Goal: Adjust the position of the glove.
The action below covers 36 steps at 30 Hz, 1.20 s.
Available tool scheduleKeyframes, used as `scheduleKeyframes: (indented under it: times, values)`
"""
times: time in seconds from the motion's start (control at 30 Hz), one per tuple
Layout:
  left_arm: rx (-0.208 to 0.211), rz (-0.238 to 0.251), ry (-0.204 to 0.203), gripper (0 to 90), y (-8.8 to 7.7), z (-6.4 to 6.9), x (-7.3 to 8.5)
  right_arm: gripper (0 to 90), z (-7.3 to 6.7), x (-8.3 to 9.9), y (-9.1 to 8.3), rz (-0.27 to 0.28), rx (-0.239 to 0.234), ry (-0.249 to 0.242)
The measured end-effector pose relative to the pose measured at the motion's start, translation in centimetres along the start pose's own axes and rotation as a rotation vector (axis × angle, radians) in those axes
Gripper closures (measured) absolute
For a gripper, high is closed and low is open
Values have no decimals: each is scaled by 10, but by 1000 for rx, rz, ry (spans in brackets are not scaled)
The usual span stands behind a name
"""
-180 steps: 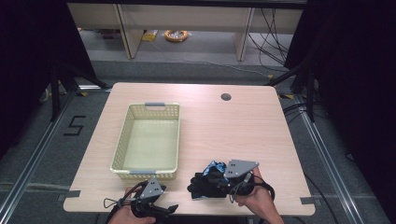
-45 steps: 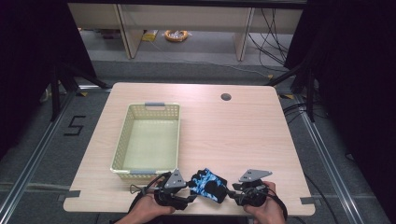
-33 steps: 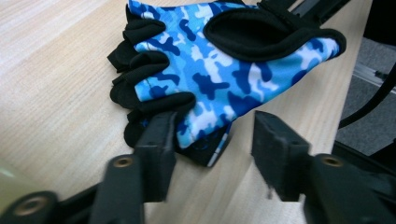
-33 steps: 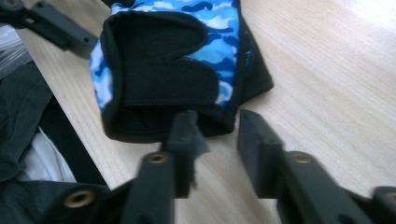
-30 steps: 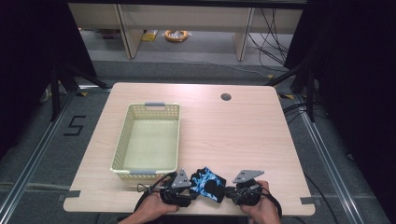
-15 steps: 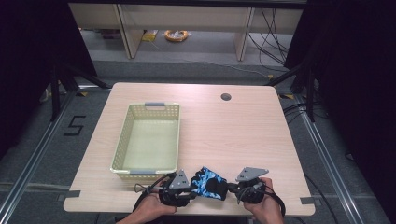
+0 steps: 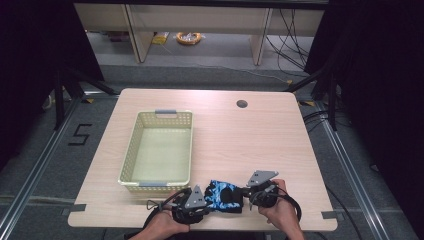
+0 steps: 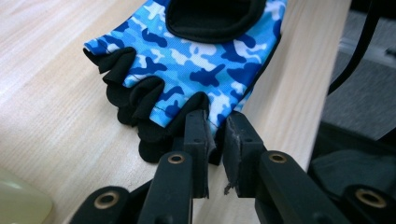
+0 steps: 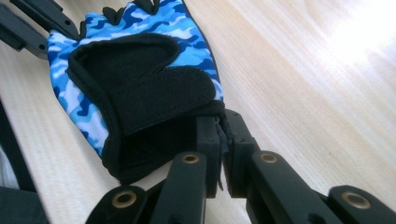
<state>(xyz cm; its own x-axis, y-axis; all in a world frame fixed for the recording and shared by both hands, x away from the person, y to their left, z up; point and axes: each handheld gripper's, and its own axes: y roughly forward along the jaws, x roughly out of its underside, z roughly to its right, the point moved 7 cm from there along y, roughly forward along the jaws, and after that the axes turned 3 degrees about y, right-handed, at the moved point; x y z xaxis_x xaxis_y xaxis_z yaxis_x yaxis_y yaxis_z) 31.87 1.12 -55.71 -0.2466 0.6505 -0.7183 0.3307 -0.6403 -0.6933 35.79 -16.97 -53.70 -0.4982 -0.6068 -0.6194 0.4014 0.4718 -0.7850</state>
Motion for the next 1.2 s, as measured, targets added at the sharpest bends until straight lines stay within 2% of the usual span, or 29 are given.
scheduleKeyframes:
  times: [0.07, 0.13, 0.2, 0.23, 0.27, 0.3, 0.33, 0.37, 0.4, 0.43, 0.47, 0.5, 0.53, 0.57, 0.6, 0.63, 0.67, 0.7, 0.73, 0.77, 0.8, 0.9, 0.93, 0.97, 1.0, 1.07, 1.1, 1.17, 1.2]
  values:
    - [-6, -7, 10, 792, 2, 1, 1, 861, 3, 3, 4, -6, -11, 21]
    - [-11, -22, 19, 791, 0, 1, 2, 852, 5, 5, 6, -9, -12, 18]
    - [-5, -13, 20, 787, 0, 0, 2, 772, 6, 6, 7, -17, -27, 50]
    - [-5, -13, 20, 784, 0, 0, 2, 726, 6, 5, 8, 0, -16, 72]
    - [-5, -17, -1, 775, 0, -1, 3, 686, 7, 6, 6, -1, -10, 105]
    - [-5, -17, -1, 759, 0, -1, 3, 686, 7, 6, 6, -1, -10, 105]
    - [14, -3, -31, 741, -1, 2, 2, 654, 11, 7, 1, 16, 6, 152]
    - [14, -3, -31, 735, -1, 2, 2, 654, 11, 7, 1, 16, 6, 152]
    - [6, -5, -17, 713, -2, 1, 2, 649, 14, 9, -6, 57, -1, 185]
    - [17, 6, -42, 713, -3, 3, 2, 649, 14, 9, -6, 57, -1, 185]
    - [21, 20, -54, 677, -7, 4, 0, 645, 10, 15, -14, 52, -29, 303]
    - [21, 20, -54, 658, -7, 4, 0, 645, 10, 15, -14, 52, -29, 303]
    - [27, 33, -72, 638, -10, 2, -2, 633, 8, 17, -14, 82, -70, 368]
    - [27, 33, -72, 616, -10, 2, -2, 633, 8, 17, -14, 82, -70, 368]
    - [18, 38, -78, 593, -16, -3, -2, 616, 6, 20, -14, 67, -109, 418]
    - [18, 38, -78, 570, -16, -3, -2, 616, 6, 20, -14, 67, -109, 418]
    - [8, 63, -141, 549, -19, -8, -4, 600, 4, 18, -11, 78, -128, 438]
    - [8, 63, -141, 527, -19, -8, -4, 600, 4, 18, -11, 78, -128, 438]
    - [-9, 68, -181, 527, -19, -13, -3, 586, 3, 18, -10, 62, -141, 437]
    - [-11, 60, -174, 523, -19, -17, -2, 577, 2, 17, -8, 56, -122, 441]
    - [-19, 48, -179, 523, -15, -21, 0, 576, 2, 16, -7, 56, -129, 434]
    - [-16, 35, -188, 530, -10, -22, 0, 574, 3, 16, -5, 41, -124, 440]
    - [-10, 36, -204, 539, -8, -21, 0, 571, 2, 15, -4, 33, -124, 435]
    - [-10, 36, -197, 539, -6, -22, 0, 571, 2, 15, -4, 33, -124, 435]
    - [-8, 36, -217, 573, -4, -20, 0, 563, 1, 15, -2, 34, -128, 435]
    - [11, 3, -204, 591, 0, -16, 3, 562, -1, 15, -1, 31, -145, 431]
    - [11, 3, -204, 591, 0, -16, 3, 562, -2, 15, 0, 22, -126, 437]
    - [-1, -3, -185, 590, 2, -15, 4, 562, -4, 15, 0, 14, -142, 430]
    - [-3, -7, -183, 590, 1, -13, 4, 564, -6, 15, 1, 8, -117, 416]
